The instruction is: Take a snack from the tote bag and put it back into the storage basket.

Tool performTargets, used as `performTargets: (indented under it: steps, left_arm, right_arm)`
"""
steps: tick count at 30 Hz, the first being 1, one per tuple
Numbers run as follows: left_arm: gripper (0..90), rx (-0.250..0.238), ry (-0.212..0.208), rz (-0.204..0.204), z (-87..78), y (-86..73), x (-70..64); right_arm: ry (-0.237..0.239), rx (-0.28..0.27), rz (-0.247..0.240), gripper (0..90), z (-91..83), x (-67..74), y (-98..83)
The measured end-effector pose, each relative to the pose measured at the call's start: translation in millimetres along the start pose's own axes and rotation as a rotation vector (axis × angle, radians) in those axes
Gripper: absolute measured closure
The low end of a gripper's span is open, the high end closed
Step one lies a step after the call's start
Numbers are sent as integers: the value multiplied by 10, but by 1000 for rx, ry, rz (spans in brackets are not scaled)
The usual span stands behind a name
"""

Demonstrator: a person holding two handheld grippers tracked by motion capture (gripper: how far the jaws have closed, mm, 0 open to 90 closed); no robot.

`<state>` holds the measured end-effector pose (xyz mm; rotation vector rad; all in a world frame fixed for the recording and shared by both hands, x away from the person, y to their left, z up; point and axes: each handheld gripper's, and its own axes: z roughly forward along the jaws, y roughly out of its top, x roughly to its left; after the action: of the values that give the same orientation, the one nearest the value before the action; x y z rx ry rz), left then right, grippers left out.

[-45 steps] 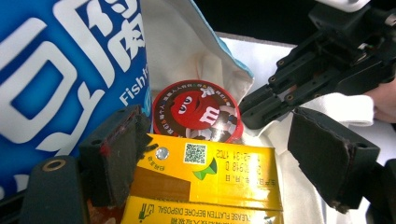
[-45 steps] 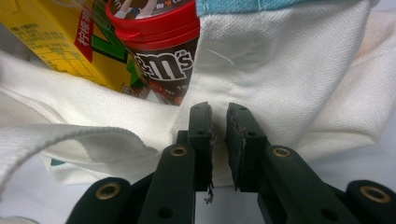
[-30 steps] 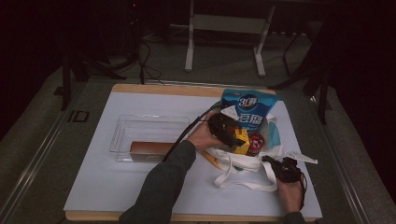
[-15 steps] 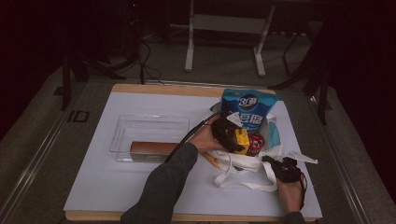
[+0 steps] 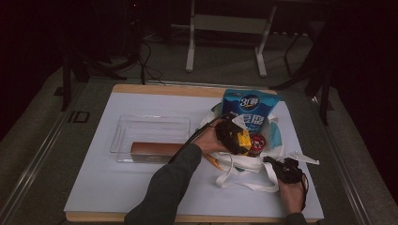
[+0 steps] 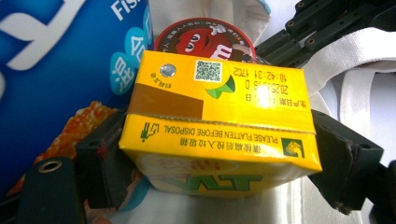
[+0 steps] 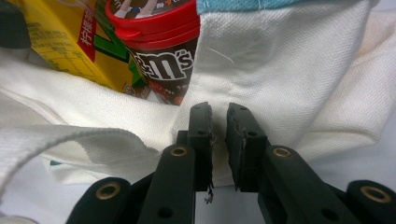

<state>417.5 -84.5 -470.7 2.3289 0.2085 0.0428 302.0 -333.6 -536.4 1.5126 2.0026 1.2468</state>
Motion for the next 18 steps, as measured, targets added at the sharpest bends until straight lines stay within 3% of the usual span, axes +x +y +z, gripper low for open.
performTargets:
  steps: [10, 18]
  left_arm:
    - [217, 3, 24, -18, 56, 11, -24]
    - [281, 22, 54, -5, 64, 13, -57]
  right_arm:
    - [1, 0, -1, 801, 1, -1, 0]
    - [1, 1, 1, 801, 0, 1, 0]
